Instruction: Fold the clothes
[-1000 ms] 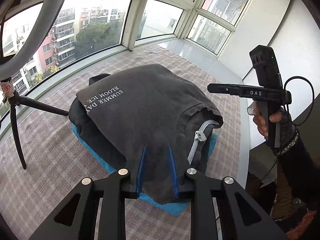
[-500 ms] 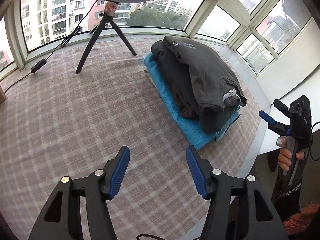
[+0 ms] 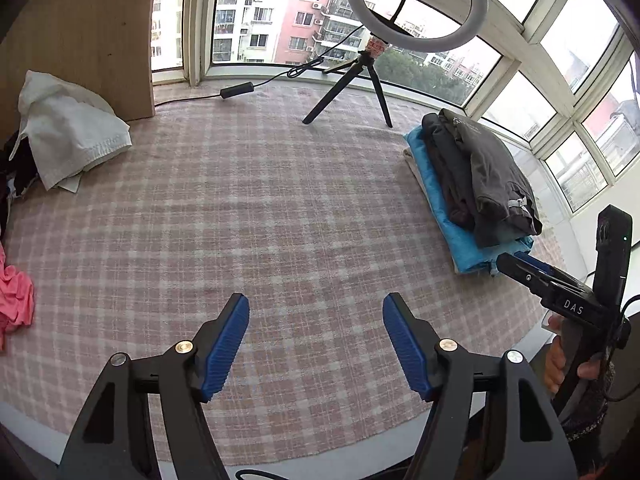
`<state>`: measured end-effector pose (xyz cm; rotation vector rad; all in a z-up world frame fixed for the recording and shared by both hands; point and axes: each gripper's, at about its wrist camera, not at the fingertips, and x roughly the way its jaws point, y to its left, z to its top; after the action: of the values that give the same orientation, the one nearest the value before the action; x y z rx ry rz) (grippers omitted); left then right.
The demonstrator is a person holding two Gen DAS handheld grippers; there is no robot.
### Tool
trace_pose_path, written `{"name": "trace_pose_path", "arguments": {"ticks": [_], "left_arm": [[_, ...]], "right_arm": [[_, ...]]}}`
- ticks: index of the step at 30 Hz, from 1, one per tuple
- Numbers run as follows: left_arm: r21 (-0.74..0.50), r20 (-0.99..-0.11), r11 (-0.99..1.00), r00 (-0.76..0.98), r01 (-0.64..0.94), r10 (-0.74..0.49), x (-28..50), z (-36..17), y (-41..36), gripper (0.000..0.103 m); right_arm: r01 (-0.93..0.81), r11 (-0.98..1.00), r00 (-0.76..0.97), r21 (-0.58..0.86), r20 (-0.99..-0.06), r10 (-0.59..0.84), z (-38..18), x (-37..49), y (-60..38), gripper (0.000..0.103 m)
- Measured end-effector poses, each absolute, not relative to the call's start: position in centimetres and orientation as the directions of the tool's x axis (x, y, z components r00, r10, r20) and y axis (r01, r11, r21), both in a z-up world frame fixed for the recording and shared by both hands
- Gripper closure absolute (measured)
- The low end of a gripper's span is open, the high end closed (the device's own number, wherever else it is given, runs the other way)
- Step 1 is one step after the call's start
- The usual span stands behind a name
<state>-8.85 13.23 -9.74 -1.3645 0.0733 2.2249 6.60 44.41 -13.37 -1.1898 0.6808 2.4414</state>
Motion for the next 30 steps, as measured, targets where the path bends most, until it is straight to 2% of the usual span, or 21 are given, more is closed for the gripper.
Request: {"name": "trace_pose_path", "arguments": {"ticks": [4,9,15,17,23,30], "left_arm": [[-0.129,-0.801,-0.854,-0.455,-0.504,0.389,-7.7,-6.9,11.6,0.034],[-0.097,-0.739,-0.823,-0.513,-0.560,0.437,-6.1,-3.7,8.4,0.030],[-0.113,-0.705,-0.771,-0.496,-0.627,0.507,-3.4,-1.7,2.5,0.030],[-0.109,-0.693,-0.750,-0.491,-0.653,0.528,-2.2,-1.3,0.5,0.027],[-0.140,-0.681,-0.685,-0.433,-0.715,0.590,1.4,-0.5,-4.5,0.027],[-0.163,-0.652,-0.678,-0.438,-0.717,0.619,4.1,0.1,-8.2,0.026]], "right_arm": [[-0.555,-0.814,-0.558,0.171,-0.802,0.212,-10.6,8.2,42.3,0.020],[-0.654,-0.756,-0.512,0.039,-0.759,0.403,-6.2,10.7,38.5,0.020],[-0.749,-0.662,-0.502,0.030,-0.678,0.537,-2.1,14.0,30.4,0.020],[-0.760,-0.650,-0.498,0.020,-0.661,0.561,-1.4,14.9,27.4,0.020],[-0.765,-0.643,-0.480,-0.014,-0.653,0.586,-1.0,17.1,19.5,0.020],[-0.748,-0.662,-0.487,-0.032,-0.652,0.581,-0.6,18.6,14.3,0.020]]}}
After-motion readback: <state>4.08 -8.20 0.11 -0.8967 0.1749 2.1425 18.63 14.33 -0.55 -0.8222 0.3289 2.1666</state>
